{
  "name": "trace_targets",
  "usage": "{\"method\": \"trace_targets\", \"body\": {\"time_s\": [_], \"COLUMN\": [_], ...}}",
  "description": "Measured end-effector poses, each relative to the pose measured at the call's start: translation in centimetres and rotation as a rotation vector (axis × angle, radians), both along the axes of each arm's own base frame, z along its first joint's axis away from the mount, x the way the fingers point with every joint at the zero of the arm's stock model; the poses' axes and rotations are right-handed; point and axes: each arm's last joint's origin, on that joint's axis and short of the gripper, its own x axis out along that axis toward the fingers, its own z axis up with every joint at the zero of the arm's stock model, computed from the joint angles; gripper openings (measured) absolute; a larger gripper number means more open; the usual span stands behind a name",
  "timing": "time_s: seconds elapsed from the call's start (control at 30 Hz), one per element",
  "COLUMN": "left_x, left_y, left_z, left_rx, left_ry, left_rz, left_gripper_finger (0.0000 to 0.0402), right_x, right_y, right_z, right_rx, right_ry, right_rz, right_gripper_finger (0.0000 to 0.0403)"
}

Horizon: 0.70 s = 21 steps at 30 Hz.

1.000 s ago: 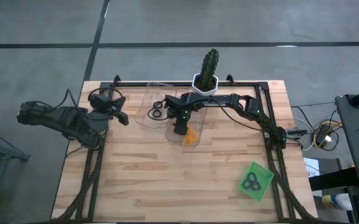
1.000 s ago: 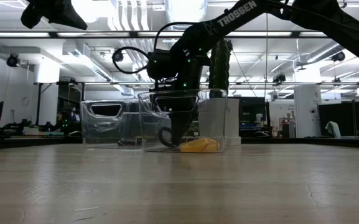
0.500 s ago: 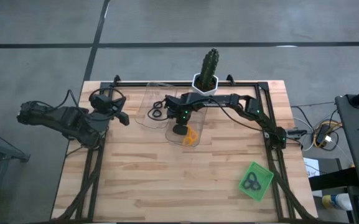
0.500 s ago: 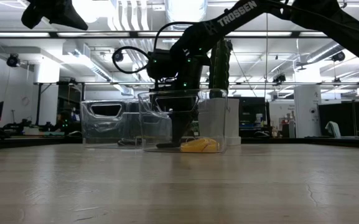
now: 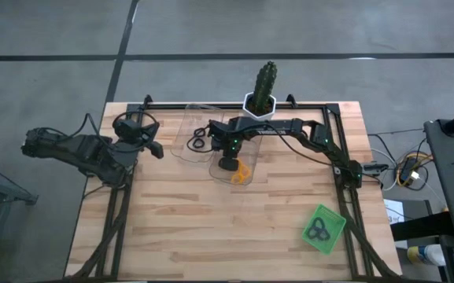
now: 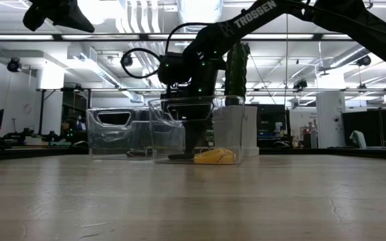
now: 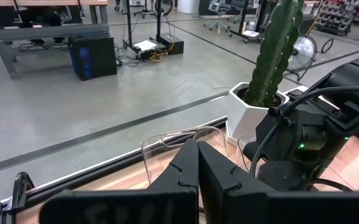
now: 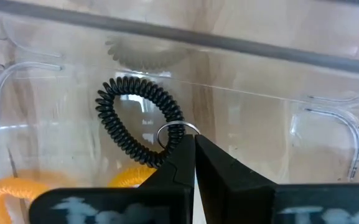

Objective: Sort items
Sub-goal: Put the black keychain into the left transparent bin

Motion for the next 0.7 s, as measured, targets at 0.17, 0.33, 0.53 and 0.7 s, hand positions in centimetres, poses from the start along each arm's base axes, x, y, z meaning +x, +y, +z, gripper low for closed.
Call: {"method": "trace_targets", "body": {"time_s": [0.17,0.33,0.53,0.7], "left_x": [0.0,-0.01,-0.01,-0.01], "left_y": [0.0,0.0,0.0,0.0], "left_z": [0.0,0.0,0.0,0.01], "left_rx": [0.0,0.0,0.0,0.001], "left_ry": [0.0,0.0,0.0,0.0], "left_rz": [0.0,0.0,0.0,0.001], "left_gripper_finger": [0.0,0.0,0.0,0.0], "right_x": [-0.21,-0.28,-0.29,-0.28], "right_y": [-0.17,-0.15,-0.2,-0.2], "right_z": [0.09,0.09,0.11,0.11], "right_rx": [0.07,0.094,0.093,0.094], "right_ry": [-0.005,-0.002,-0.004,-0.004], "right_rz": [0.017,0.012,0.01,0.008], "right_gripper_finger": [0.0018,0.0058,0.0114,0.0143]}}
